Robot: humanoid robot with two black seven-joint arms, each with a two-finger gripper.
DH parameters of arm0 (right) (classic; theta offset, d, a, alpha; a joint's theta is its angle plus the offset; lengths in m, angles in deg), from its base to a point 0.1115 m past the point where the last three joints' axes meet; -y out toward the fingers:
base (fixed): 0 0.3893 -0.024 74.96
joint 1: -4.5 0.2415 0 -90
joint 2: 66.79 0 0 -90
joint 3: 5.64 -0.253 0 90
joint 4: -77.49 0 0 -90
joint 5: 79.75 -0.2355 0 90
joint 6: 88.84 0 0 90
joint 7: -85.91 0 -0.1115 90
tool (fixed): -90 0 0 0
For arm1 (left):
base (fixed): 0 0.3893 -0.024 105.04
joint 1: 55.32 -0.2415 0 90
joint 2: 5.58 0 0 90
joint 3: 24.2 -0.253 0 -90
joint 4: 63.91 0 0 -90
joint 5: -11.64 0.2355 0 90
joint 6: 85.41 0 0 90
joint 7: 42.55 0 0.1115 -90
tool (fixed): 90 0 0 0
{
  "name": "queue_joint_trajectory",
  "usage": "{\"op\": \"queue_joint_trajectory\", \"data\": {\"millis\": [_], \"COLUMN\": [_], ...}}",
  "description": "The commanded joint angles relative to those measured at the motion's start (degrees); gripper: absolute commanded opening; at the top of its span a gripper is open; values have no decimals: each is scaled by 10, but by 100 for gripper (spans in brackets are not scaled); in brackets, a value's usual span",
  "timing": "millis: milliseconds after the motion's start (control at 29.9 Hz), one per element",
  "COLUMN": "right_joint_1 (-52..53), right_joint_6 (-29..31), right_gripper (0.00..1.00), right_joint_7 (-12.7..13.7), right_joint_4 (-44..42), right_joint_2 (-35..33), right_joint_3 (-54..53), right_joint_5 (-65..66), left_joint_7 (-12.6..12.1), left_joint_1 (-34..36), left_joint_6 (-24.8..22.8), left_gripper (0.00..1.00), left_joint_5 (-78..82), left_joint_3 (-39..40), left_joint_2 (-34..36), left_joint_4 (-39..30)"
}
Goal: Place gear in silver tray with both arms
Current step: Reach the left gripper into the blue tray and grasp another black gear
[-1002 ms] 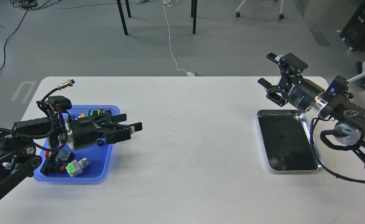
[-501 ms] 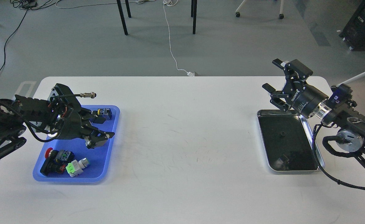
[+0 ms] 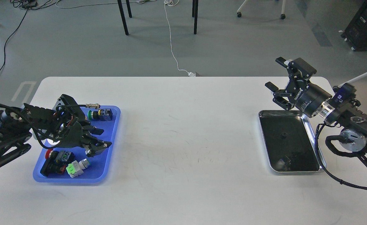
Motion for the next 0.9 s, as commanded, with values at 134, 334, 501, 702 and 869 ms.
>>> {"op": "queue_joint_trajectory", "data": {"millis": [134,334,501,702,869], "right_joint_1": [-2,-4,-4,-4,-4], "right_joint_6": [0,0,0,0,0], "right_gripper": [97,97,97,97,97], "right_joint_7": [0,0,0,0,0], "right_joint_4": [0,0,1,1,1], "right_joint_2": [-3,-3,-3,-3,-3], "right_joint_3": [0,-1,-1,-1,-1], "right_joint_5": [0,0,0,0,0], "left_joint_7": [0,0,0,0,0], "left_joint_1": [-2,-2,-3,-4,-11], "left_joint_6": [0,0,0,0,0], "left_gripper": [56,55,55,55,55], "left_joint_5": [0,0,0,0,0], "left_joint_3": [-1,-4,-4,-5,-5], "left_joint_2": [-2,-20,-20,-20,-20], "left_joint_4": [17,51,57,57,57]}}
